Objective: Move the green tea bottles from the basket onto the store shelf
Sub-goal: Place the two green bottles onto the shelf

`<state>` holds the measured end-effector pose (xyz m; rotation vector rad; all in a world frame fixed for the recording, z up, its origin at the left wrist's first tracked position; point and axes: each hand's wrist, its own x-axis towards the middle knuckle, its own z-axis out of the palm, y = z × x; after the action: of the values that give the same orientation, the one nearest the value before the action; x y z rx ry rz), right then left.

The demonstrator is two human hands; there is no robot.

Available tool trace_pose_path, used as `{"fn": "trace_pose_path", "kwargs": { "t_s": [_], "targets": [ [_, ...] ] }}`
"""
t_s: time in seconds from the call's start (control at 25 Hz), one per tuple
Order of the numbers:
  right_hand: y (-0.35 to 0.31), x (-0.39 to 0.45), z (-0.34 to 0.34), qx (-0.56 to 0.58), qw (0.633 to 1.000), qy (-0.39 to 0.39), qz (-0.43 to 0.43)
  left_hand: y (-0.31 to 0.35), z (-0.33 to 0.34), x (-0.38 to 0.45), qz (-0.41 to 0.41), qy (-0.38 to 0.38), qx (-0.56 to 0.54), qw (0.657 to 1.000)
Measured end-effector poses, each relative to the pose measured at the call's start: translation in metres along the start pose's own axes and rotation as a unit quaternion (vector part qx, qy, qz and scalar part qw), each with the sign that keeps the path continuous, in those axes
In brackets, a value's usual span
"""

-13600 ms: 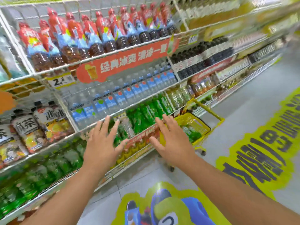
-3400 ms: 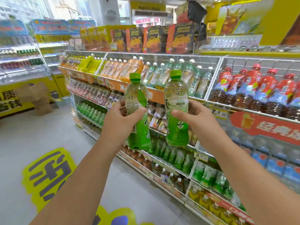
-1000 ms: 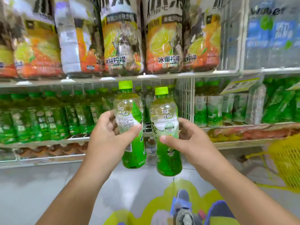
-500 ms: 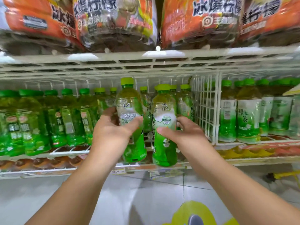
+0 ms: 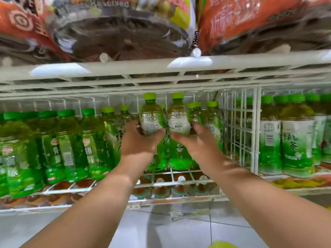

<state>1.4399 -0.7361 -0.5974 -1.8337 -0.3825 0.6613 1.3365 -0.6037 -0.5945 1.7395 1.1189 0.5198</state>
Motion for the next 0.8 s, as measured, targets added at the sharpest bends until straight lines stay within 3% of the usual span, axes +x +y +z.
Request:
{"fn": "trace_pose_path", "kwargs": {
  "t_s": [0.32, 0.56, 0.8],
  "targets": [
    [0.017, 0.018, 0.024, -0.079, 0.995, 0.061, -0.008, -0.026, 0.018, 0.026, -0.003, -0.016, 0.053, 0.998],
    [0.026, 0.018, 0.044, -0.214, 0.971, 0.106, -0.016, -0.04, 0.02, 0.032, -0.003, -0.034, 0.077, 0.996],
    [0.017, 0.019, 0.044, -0.455, 0.887, 0.08, -0.023, -0.045, 0.027, 0.036, -0.007, -0.051, 0.09, 0.995]
  ]
}}
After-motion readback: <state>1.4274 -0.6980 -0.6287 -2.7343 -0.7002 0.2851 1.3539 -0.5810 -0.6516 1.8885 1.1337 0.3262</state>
